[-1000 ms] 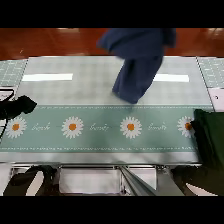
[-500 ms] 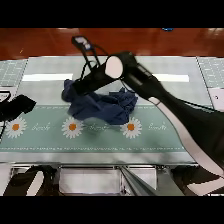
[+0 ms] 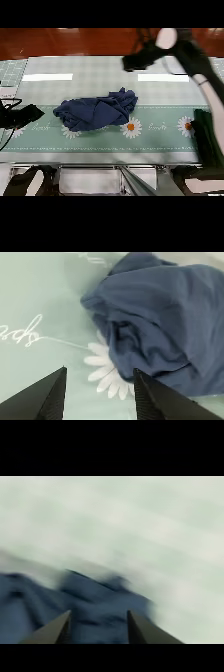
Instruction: Fold the shirts.
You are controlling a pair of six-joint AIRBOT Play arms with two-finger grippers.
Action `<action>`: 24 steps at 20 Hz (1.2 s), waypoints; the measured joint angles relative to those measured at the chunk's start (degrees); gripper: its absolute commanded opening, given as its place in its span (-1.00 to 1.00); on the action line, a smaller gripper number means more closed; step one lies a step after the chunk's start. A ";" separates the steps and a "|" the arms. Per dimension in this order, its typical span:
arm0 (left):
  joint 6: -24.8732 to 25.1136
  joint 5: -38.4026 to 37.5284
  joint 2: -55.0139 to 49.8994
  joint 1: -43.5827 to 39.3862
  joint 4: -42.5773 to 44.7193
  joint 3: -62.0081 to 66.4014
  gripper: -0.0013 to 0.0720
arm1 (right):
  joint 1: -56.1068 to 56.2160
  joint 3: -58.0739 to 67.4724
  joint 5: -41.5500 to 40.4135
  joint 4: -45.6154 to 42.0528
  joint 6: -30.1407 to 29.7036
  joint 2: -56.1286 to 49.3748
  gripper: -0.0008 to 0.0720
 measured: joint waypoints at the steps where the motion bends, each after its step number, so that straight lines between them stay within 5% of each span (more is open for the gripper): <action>1: 0.96 -0.57 -1.05 1.33 -2.23 -1.60 0.42 | -3.93 -5.35 0.31 -0.70 0.59 3.26 0.15; 4: 4.98 -1.73 -5.27 3.39 -9.44 -7.26 0.42 | -15.72 -25.55 -3.74 4.59 -0.15 14.38 0.15; 8: 8.70 0.92 -12.37 4.28 -15.96 -11.74 0.42 | -26.29 -46.23 -8.09 17.27 -8.17 25.29 0.15; 15: 13.81 10.91 -23.91 -1.75 -27.78 -13.38 0.42 | -25.99 -60.13 -12.50 25.22 -12.31 30.49 0.14; 16: 14.14 12.72 -24.85 -3.19 -29.11 -13.40 0.26 | -24.83 -60.74 -13.33 25.70 -12.24 30.60 0.14; 17: 14.51 14.34 -25.70 -4.68 -30.18 -13.33 -0.65 | -23.63 -61.13 -14.51 26.36 -12.09 30.62 0.14; 18: 15.06 16.33 -26.40 -5.86 -30.69 -13.22 -0.91 | -22.14 -61.44 -15.76 27.06 -11.89 30.27 0.14; 24: 18.86 19.30 -27.78 -7.72 -32.65 -12.87 -0.91 | -14.10 -61.81 -21.59 37.24 -14.49 21.22 0.14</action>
